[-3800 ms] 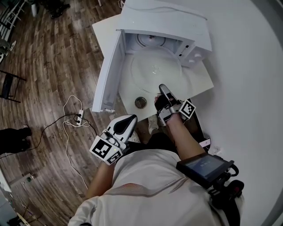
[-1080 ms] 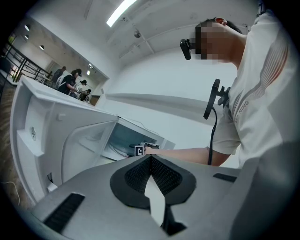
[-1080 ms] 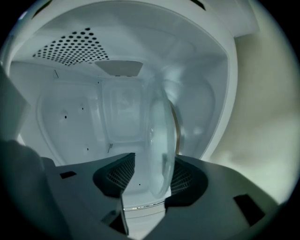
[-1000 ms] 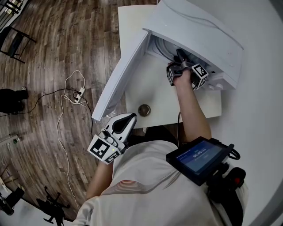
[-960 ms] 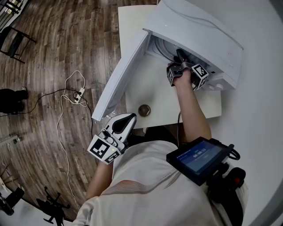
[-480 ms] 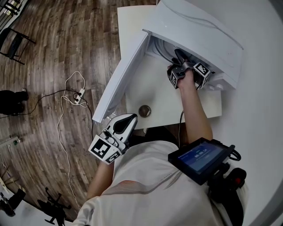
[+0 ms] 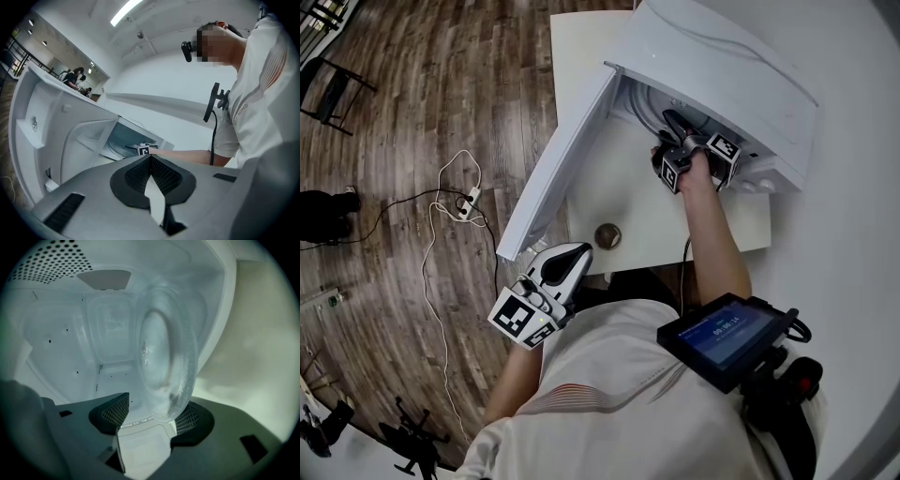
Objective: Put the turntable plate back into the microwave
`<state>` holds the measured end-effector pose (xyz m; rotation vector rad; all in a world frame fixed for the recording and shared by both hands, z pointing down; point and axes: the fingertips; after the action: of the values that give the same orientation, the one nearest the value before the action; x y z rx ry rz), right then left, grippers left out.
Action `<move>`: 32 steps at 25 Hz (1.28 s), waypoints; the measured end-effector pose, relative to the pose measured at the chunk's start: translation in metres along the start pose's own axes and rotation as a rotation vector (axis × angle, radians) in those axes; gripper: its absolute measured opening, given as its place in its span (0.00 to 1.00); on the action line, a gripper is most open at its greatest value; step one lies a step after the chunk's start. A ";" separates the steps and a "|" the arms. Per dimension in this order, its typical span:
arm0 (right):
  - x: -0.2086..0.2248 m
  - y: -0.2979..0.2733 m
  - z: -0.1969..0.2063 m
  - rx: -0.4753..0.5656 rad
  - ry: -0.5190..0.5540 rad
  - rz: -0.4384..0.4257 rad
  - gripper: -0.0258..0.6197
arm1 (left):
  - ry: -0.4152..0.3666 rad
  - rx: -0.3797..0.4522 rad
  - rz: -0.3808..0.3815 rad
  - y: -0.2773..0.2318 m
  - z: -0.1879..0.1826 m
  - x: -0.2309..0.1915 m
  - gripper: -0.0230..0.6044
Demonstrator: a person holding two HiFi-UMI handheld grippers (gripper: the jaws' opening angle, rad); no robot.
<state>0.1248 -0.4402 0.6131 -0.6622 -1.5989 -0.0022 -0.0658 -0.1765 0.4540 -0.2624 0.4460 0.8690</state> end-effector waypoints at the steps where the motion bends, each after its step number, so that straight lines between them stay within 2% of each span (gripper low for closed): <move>1: 0.002 0.001 0.001 -0.003 0.002 0.004 0.45 | 0.001 0.000 0.001 0.000 0.000 0.000 0.05; 14: 0.027 -0.001 0.002 -0.046 -0.009 0.019 0.45 | 0.013 0.001 0.017 -0.002 0.001 0.004 0.05; 17: 0.026 0.001 0.011 -0.094 0.033 -0.030 0.45 | 0.011 0.000 0.015 -0.002 0.002 0.003 0.05; 22: 0.011 0.021 0.047 -0.247 0.154 -0.150 0.45 | 0.000 0.001 0.030 -0.005 0.001 0.004 0.05; 25: -0.010 0.056 0.076 -0.320 0.290 -0.251 0.44 | -0.019 -0.003 0.058 -0.005 -0.004 0.012 0.05; 27: -0.032 0.083 0.094 -0.321 0.424 -0.337 0.44 | -0.035 -0.006 0.084 -0.002 -0.007 0.017 0.05; 29: -0.051 0.110 0.103 -0.255 0.570 -0.393 0.32 | -0.049 -0.007 0.109 0.003 -0.010 0.020 0.05; 31: -0.068 0.137 0.108 -0.162 0.724 -0.419 0.15 | -0.063 -0.006 0.137 0.008 -0.013 0.027 0.05; 32: -0.074 0.150 0.111 -0.121 0.796 -0.422 0.11 | -0.071 -0.005 0.154 0.011 -0.014 0.031 0.05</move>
<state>0.0847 -0.3046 0.4713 -0.3299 -0.9357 -0.6060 -0.0605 -0.1542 0.4263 -0.2034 0.4014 1.0267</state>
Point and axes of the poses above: the fingertips, and each gripper's own axes: y backward along the fingers, x to its right, z out of its underside, and after that the axes turned 3 degrees about x, right-handed
